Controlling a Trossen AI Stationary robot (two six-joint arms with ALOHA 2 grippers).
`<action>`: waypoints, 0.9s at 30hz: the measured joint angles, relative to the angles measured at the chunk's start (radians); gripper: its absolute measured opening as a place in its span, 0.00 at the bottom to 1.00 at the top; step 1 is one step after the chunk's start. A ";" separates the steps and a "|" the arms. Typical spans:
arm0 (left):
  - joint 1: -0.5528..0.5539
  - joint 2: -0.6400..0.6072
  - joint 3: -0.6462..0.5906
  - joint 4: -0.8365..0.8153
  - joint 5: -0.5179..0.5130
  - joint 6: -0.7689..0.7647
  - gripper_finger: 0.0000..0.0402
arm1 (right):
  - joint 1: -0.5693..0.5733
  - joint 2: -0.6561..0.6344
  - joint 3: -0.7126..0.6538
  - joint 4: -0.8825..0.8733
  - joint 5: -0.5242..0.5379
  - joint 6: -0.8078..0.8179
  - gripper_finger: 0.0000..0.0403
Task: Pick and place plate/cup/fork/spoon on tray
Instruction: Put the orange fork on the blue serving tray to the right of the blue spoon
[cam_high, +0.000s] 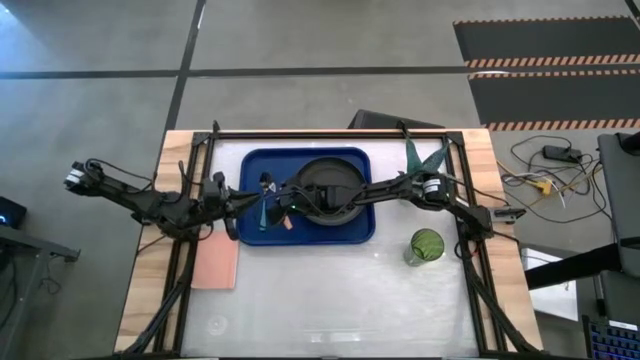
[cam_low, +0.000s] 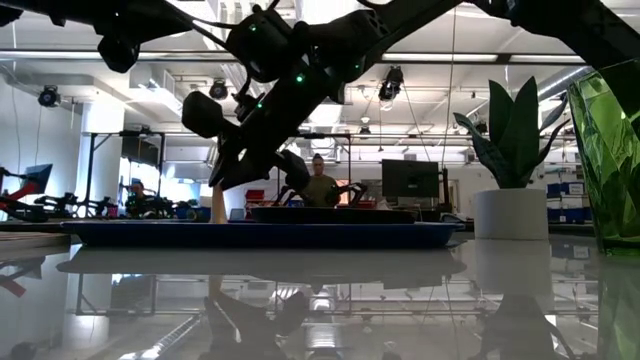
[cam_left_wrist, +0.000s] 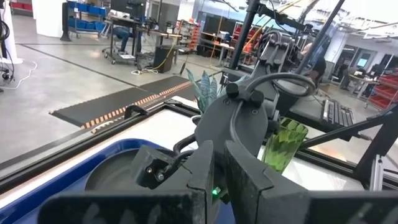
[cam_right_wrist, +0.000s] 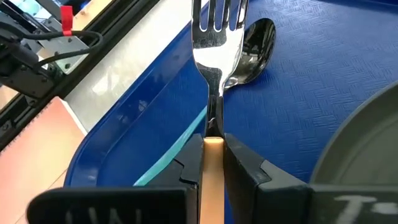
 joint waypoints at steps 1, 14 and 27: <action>0.000 0.000 0.000 0.001 0.000 0.000 0.05 | 0.000 0.000 0.000 0.000 0.000 0.000 0.08; 0.000 0.000 0.000 0.000 0.000 0.000 0.05 | 0.000 0.000 0.000 0.000 0.015 0.007 0.18; 0.000 0.007 -0.003 0.000 0.001 0.000 0.05 | -0.001 -0.052 -0.002 -0.012 -0.047 -0.078 0.40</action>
